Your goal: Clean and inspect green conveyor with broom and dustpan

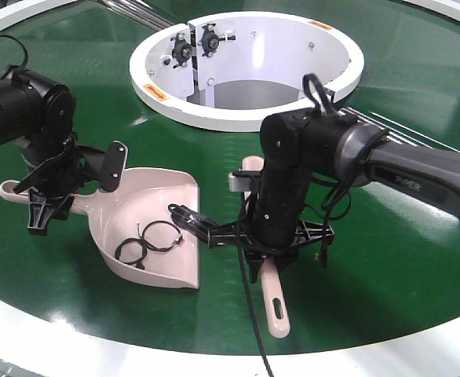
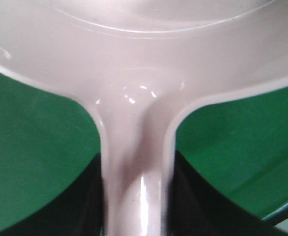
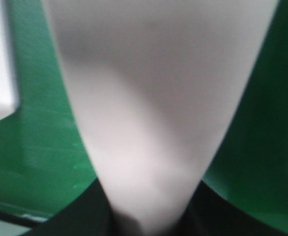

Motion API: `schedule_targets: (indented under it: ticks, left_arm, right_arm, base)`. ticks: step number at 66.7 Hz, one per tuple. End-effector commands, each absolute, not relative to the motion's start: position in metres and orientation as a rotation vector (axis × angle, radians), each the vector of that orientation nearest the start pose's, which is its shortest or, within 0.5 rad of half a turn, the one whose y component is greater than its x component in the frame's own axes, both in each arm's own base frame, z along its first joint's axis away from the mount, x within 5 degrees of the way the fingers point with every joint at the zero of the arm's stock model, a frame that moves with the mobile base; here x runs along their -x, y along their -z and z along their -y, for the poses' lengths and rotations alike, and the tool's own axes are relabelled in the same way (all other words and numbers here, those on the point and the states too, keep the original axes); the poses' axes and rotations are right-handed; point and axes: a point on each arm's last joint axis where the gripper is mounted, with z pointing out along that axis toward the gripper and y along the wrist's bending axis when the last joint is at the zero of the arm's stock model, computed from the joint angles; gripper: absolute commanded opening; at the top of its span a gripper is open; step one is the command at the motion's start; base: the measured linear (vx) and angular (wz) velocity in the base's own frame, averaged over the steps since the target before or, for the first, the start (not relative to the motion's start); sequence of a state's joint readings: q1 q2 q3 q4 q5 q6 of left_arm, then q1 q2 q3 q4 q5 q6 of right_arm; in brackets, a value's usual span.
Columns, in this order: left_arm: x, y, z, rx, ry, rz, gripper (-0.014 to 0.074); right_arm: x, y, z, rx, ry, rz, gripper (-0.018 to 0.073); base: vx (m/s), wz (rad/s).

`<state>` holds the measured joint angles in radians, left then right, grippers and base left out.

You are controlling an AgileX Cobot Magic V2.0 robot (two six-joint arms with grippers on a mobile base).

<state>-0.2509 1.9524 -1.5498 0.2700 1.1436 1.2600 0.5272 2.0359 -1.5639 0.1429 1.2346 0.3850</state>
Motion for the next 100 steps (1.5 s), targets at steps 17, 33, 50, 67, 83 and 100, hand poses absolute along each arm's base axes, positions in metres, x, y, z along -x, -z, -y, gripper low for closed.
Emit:
schedule_targets:
  ticks: [17, 33, 50, 67, 83, 100]
  left_arm:
    - [-0.386, -0.251, 0.082, 2.284, 0.471, 2.136, -0.0006]
    - [-0.386, -0.251, 0.082, 2.284, 0.471, 2.136, -0.0006]
    - [-0.386, -0.251, 0.082, 2.284, 0.471, 2.136, -0.0006]
    - [-0.386, -0.251, 0.082, 2.284, 0.471, 2.136, -0.0006]
    - [-0.386, -0.251, 0.082, 2.284, 0.471, 2.136, -0.0006]
    - [-0.386, -0.251, 0.082, 2.284, 0.471, 2.136, -0.0006]
  right_arm:
    - [-0.337, -0.19, -0.213, 0.14, -0.2, -3.313, -0.0001]
    - [-0.344, -0.188, -0.23, 0.178, -0.261, -3.298, -0.0001]
    - [-0.353, -0.188, -0.263, 0.197, -0.431, -3.276, -0.0001]
    - [-0.357, -0.198, -0.292, 0.391, -0.576, -3.187, -0.0001]
    - [-0.359, -0.247, -0.314, 0.581, -0.741, -2.977, -0.0001]
    - [-0.354, -0.282, -0.303, 0.619, -0.668, -2.874, -0.0001]
  base:
    - [0.0, 0.0]
    - [0.0, 0.0]
    - [0.0, 0.0]
    - [0.0, 0.0]
    - [0.0, 0.0]
    - [0.0, 0.0]
